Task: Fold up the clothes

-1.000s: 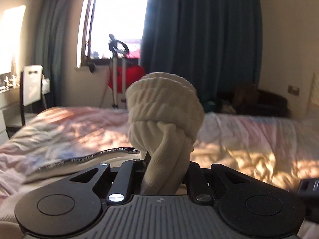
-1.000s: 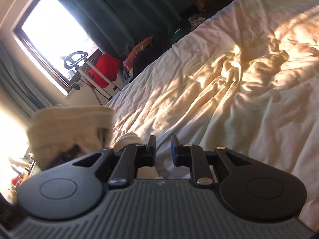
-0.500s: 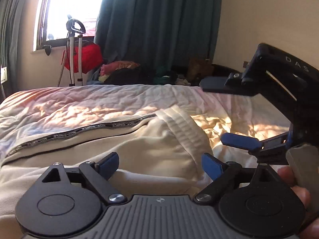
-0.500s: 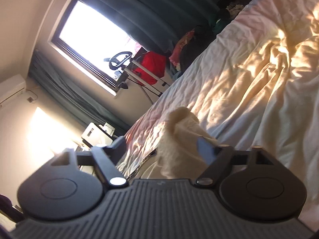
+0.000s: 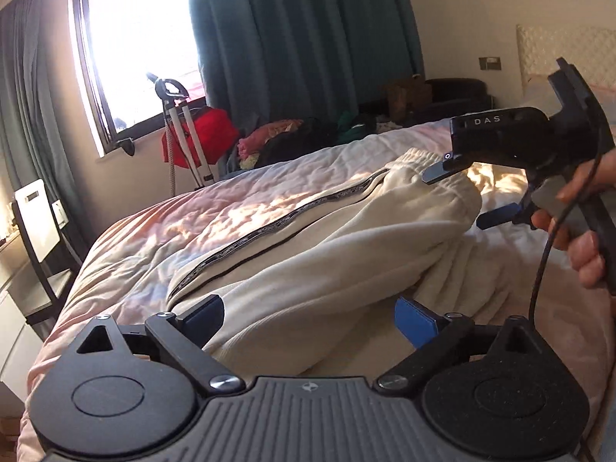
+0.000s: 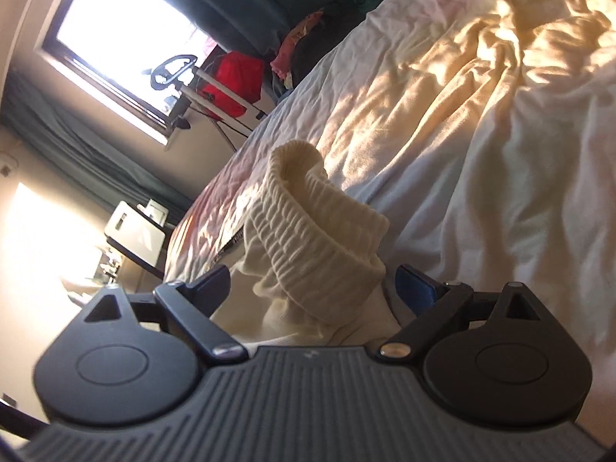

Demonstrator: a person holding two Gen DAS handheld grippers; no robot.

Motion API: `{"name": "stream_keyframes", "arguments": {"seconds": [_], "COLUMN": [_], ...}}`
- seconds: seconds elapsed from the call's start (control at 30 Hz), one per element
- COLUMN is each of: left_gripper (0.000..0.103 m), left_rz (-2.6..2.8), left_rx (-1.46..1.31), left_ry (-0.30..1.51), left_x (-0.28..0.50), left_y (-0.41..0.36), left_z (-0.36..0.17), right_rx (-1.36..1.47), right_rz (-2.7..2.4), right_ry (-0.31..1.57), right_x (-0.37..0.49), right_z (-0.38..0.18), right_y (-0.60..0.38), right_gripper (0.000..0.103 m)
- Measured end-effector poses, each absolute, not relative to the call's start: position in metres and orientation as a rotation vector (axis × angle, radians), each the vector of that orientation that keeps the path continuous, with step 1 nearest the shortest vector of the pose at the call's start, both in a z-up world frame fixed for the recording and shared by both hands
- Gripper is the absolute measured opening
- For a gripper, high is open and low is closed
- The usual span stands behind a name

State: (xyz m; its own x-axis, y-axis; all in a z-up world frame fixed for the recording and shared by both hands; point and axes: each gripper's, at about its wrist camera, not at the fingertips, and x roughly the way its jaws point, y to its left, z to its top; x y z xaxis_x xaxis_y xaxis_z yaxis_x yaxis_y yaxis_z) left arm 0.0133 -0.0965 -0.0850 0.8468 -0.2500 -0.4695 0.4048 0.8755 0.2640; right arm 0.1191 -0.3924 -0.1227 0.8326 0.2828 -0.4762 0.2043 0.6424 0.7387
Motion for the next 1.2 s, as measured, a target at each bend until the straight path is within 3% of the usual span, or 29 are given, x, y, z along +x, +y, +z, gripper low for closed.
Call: {"name": "stream_keyframes", "arguments": {"seconds": [0.2,0.27,0.3,0.37,0.47,0.57,0.7,0.93,1.07,1.2], "left_gripper": [0.097,0.097,0.097,0.097,0.097,0.097,0.097,0.101,0.101,0.101], "left_rz": [-0.287,-0.275,-0.273,-0.262,-0.260,-0.264,-0.155,0.026,0.076,0.139], "left_rx": [0.364,0.370,0.374,0.382,0.353,0.378,0.505,0.434,0.269,0.176], "left_ry": [0.446,0.445,0.442,0.429,0.406,0.371,0.342,0.351,0.410,0.416], "left_x": [0.021,0.024,0.024,0.024,0.021,0.017,0.019,0.033,0.033,0.031], "left_y": [-0.079,-0.075,-0.074,-0.074,-0.078,-0.089,-0.103,-0.091,-0.074,-0.057], "left_z": [-0.096,-0.099,-0.100,-0.100,-0.099,-0.102,-0.117,-0.112,-0.102,-0.093], "right_rx": [0.880,0.821,0.785,0.761,0.725,0.684,0.658,0.824,0.927,0.956], "right_rz": [0.011,-0.012,-0.024,-0.016,0.065,0.137,0.094,-0.046,-0.068,-0.030], "right_ry": [0.634,0.608,0.594,0.526,0.321,0.168,0.176,0.447,0.579,0.625], "right_x": [0.141,0.141,0.140,0.131,0.107,0.089,0.082,0.100,0.109,0.107], "right_z": [-0.142,-0.135,-0.129,-0.117,-0.088,-0.061,-0.052,-0.104,-0.134,-0.143], "right_y": [-0.372,-0.367,-0.365,-0.365,-0.361,-0.355,-0.363,-0.391,-0.395,-0.385], "right_gripper": [0.094,0.073,0.068,0.043,0.038,0.038,0.038,0.043,0.063,0.065]}}
